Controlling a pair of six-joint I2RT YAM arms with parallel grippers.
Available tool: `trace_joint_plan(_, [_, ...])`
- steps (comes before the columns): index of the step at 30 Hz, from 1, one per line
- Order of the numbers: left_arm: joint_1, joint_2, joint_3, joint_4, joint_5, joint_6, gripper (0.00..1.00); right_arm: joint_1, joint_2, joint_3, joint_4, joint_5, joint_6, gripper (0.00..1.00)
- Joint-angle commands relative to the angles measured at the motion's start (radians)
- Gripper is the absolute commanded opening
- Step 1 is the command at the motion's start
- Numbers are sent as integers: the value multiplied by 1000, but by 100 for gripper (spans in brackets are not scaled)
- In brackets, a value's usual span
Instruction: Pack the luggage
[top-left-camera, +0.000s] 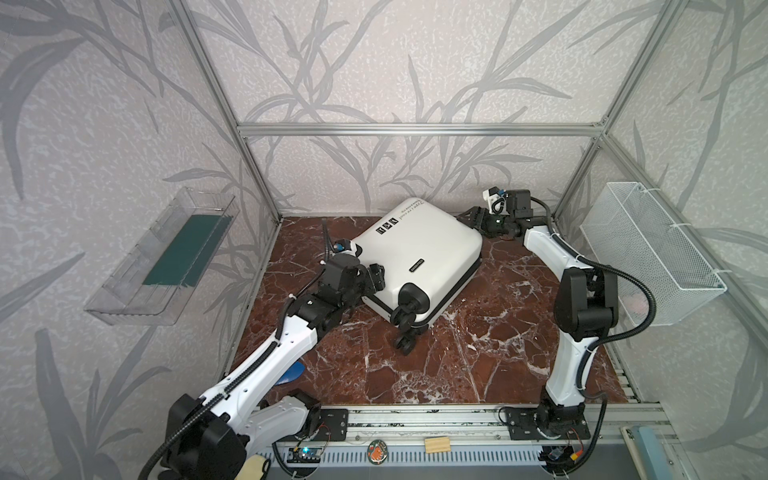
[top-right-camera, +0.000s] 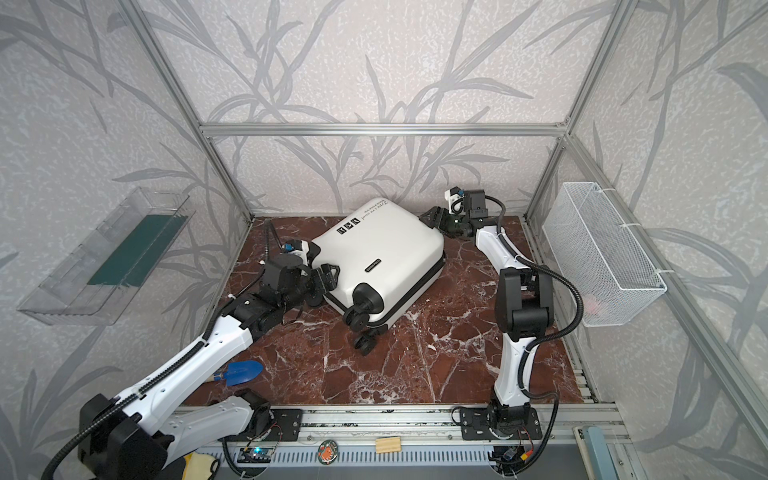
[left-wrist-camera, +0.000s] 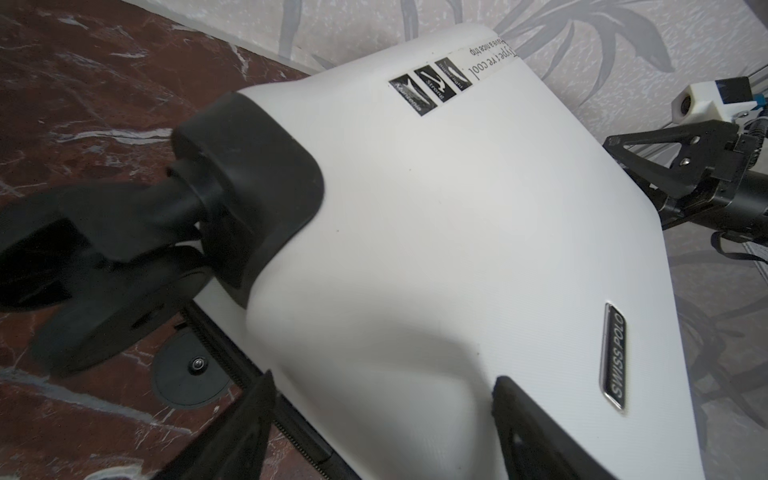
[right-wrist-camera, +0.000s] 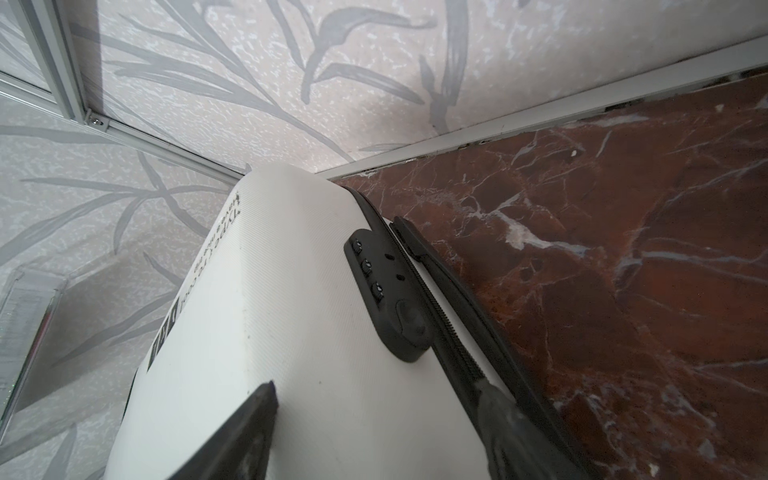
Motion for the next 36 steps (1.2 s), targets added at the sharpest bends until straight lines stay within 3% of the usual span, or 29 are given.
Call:
trace_joint_plan(1, [11, 35, 14, 38, 39, 6, 84, 13, -28, -73, -16, -65, 13, 73])
trace_joint_plan(13, [59, 198, 154, 92, 228, 128, 84, 27, -262, -469, 251, -153, 132, 68])
trace_joint_plan(23, [106, 433, 407, 68, 373, 208, 84, 137, -533, -792, 294, -112, 164, 67])
trace_joint_plan(31, [209, 604, 736, -65, 409, 248, 84, 103, -685, -786, 130, 20, 84, 75])
trace_joint_plan(36, [254, 555, 817, -164, 427, 258, 84, 14, -698, -758, 135, 40, 129, 76])
